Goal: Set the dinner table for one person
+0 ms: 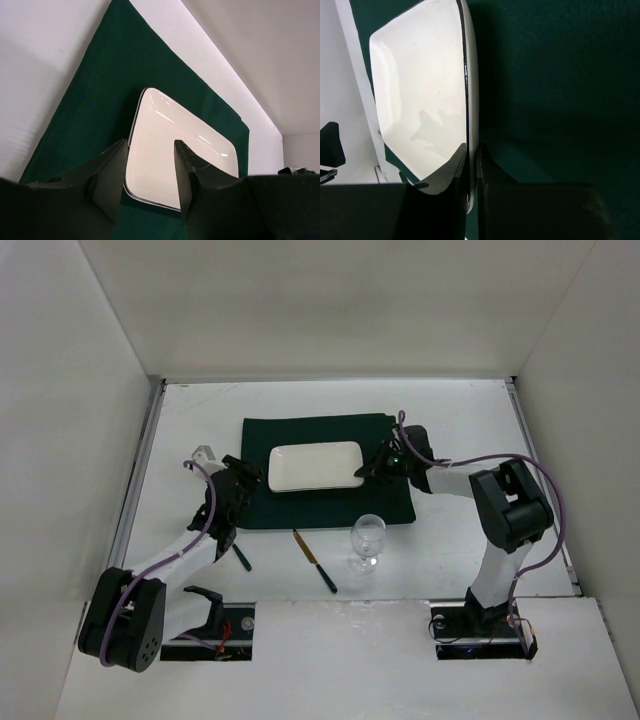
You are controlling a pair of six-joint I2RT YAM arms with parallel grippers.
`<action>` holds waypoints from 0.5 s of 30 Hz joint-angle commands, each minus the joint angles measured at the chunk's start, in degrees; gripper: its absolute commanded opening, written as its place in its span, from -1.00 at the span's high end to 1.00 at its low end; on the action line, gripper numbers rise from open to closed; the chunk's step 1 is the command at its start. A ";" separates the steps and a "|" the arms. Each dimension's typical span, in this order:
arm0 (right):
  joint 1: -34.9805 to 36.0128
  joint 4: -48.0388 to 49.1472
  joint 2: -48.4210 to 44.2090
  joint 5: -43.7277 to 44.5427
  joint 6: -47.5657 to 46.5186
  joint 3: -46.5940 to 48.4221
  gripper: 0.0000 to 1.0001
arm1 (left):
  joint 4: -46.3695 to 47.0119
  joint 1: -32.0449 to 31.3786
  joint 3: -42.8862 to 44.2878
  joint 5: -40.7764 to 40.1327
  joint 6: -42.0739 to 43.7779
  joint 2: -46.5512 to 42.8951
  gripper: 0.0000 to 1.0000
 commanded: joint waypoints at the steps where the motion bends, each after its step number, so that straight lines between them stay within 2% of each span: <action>1: 0.34 12.23 -4.22 -5.06 2.94 0.50 0.97 | 2.21 -0.28 -0.14 -1.28 -0.31 -0.02 0.20; 12: -0.62 11.01 -3.34 -5.42 2.42 -0.73 0.96 | 2.30 -0.98 -0.06 -1.54 -0.31 0.15 0.20; 15: -0.63 7.76 -2.82 -4.10 0.49 0.41 0.89 | 2.39 -0.99 0.03 -1.37 -0.40 0.77 0.20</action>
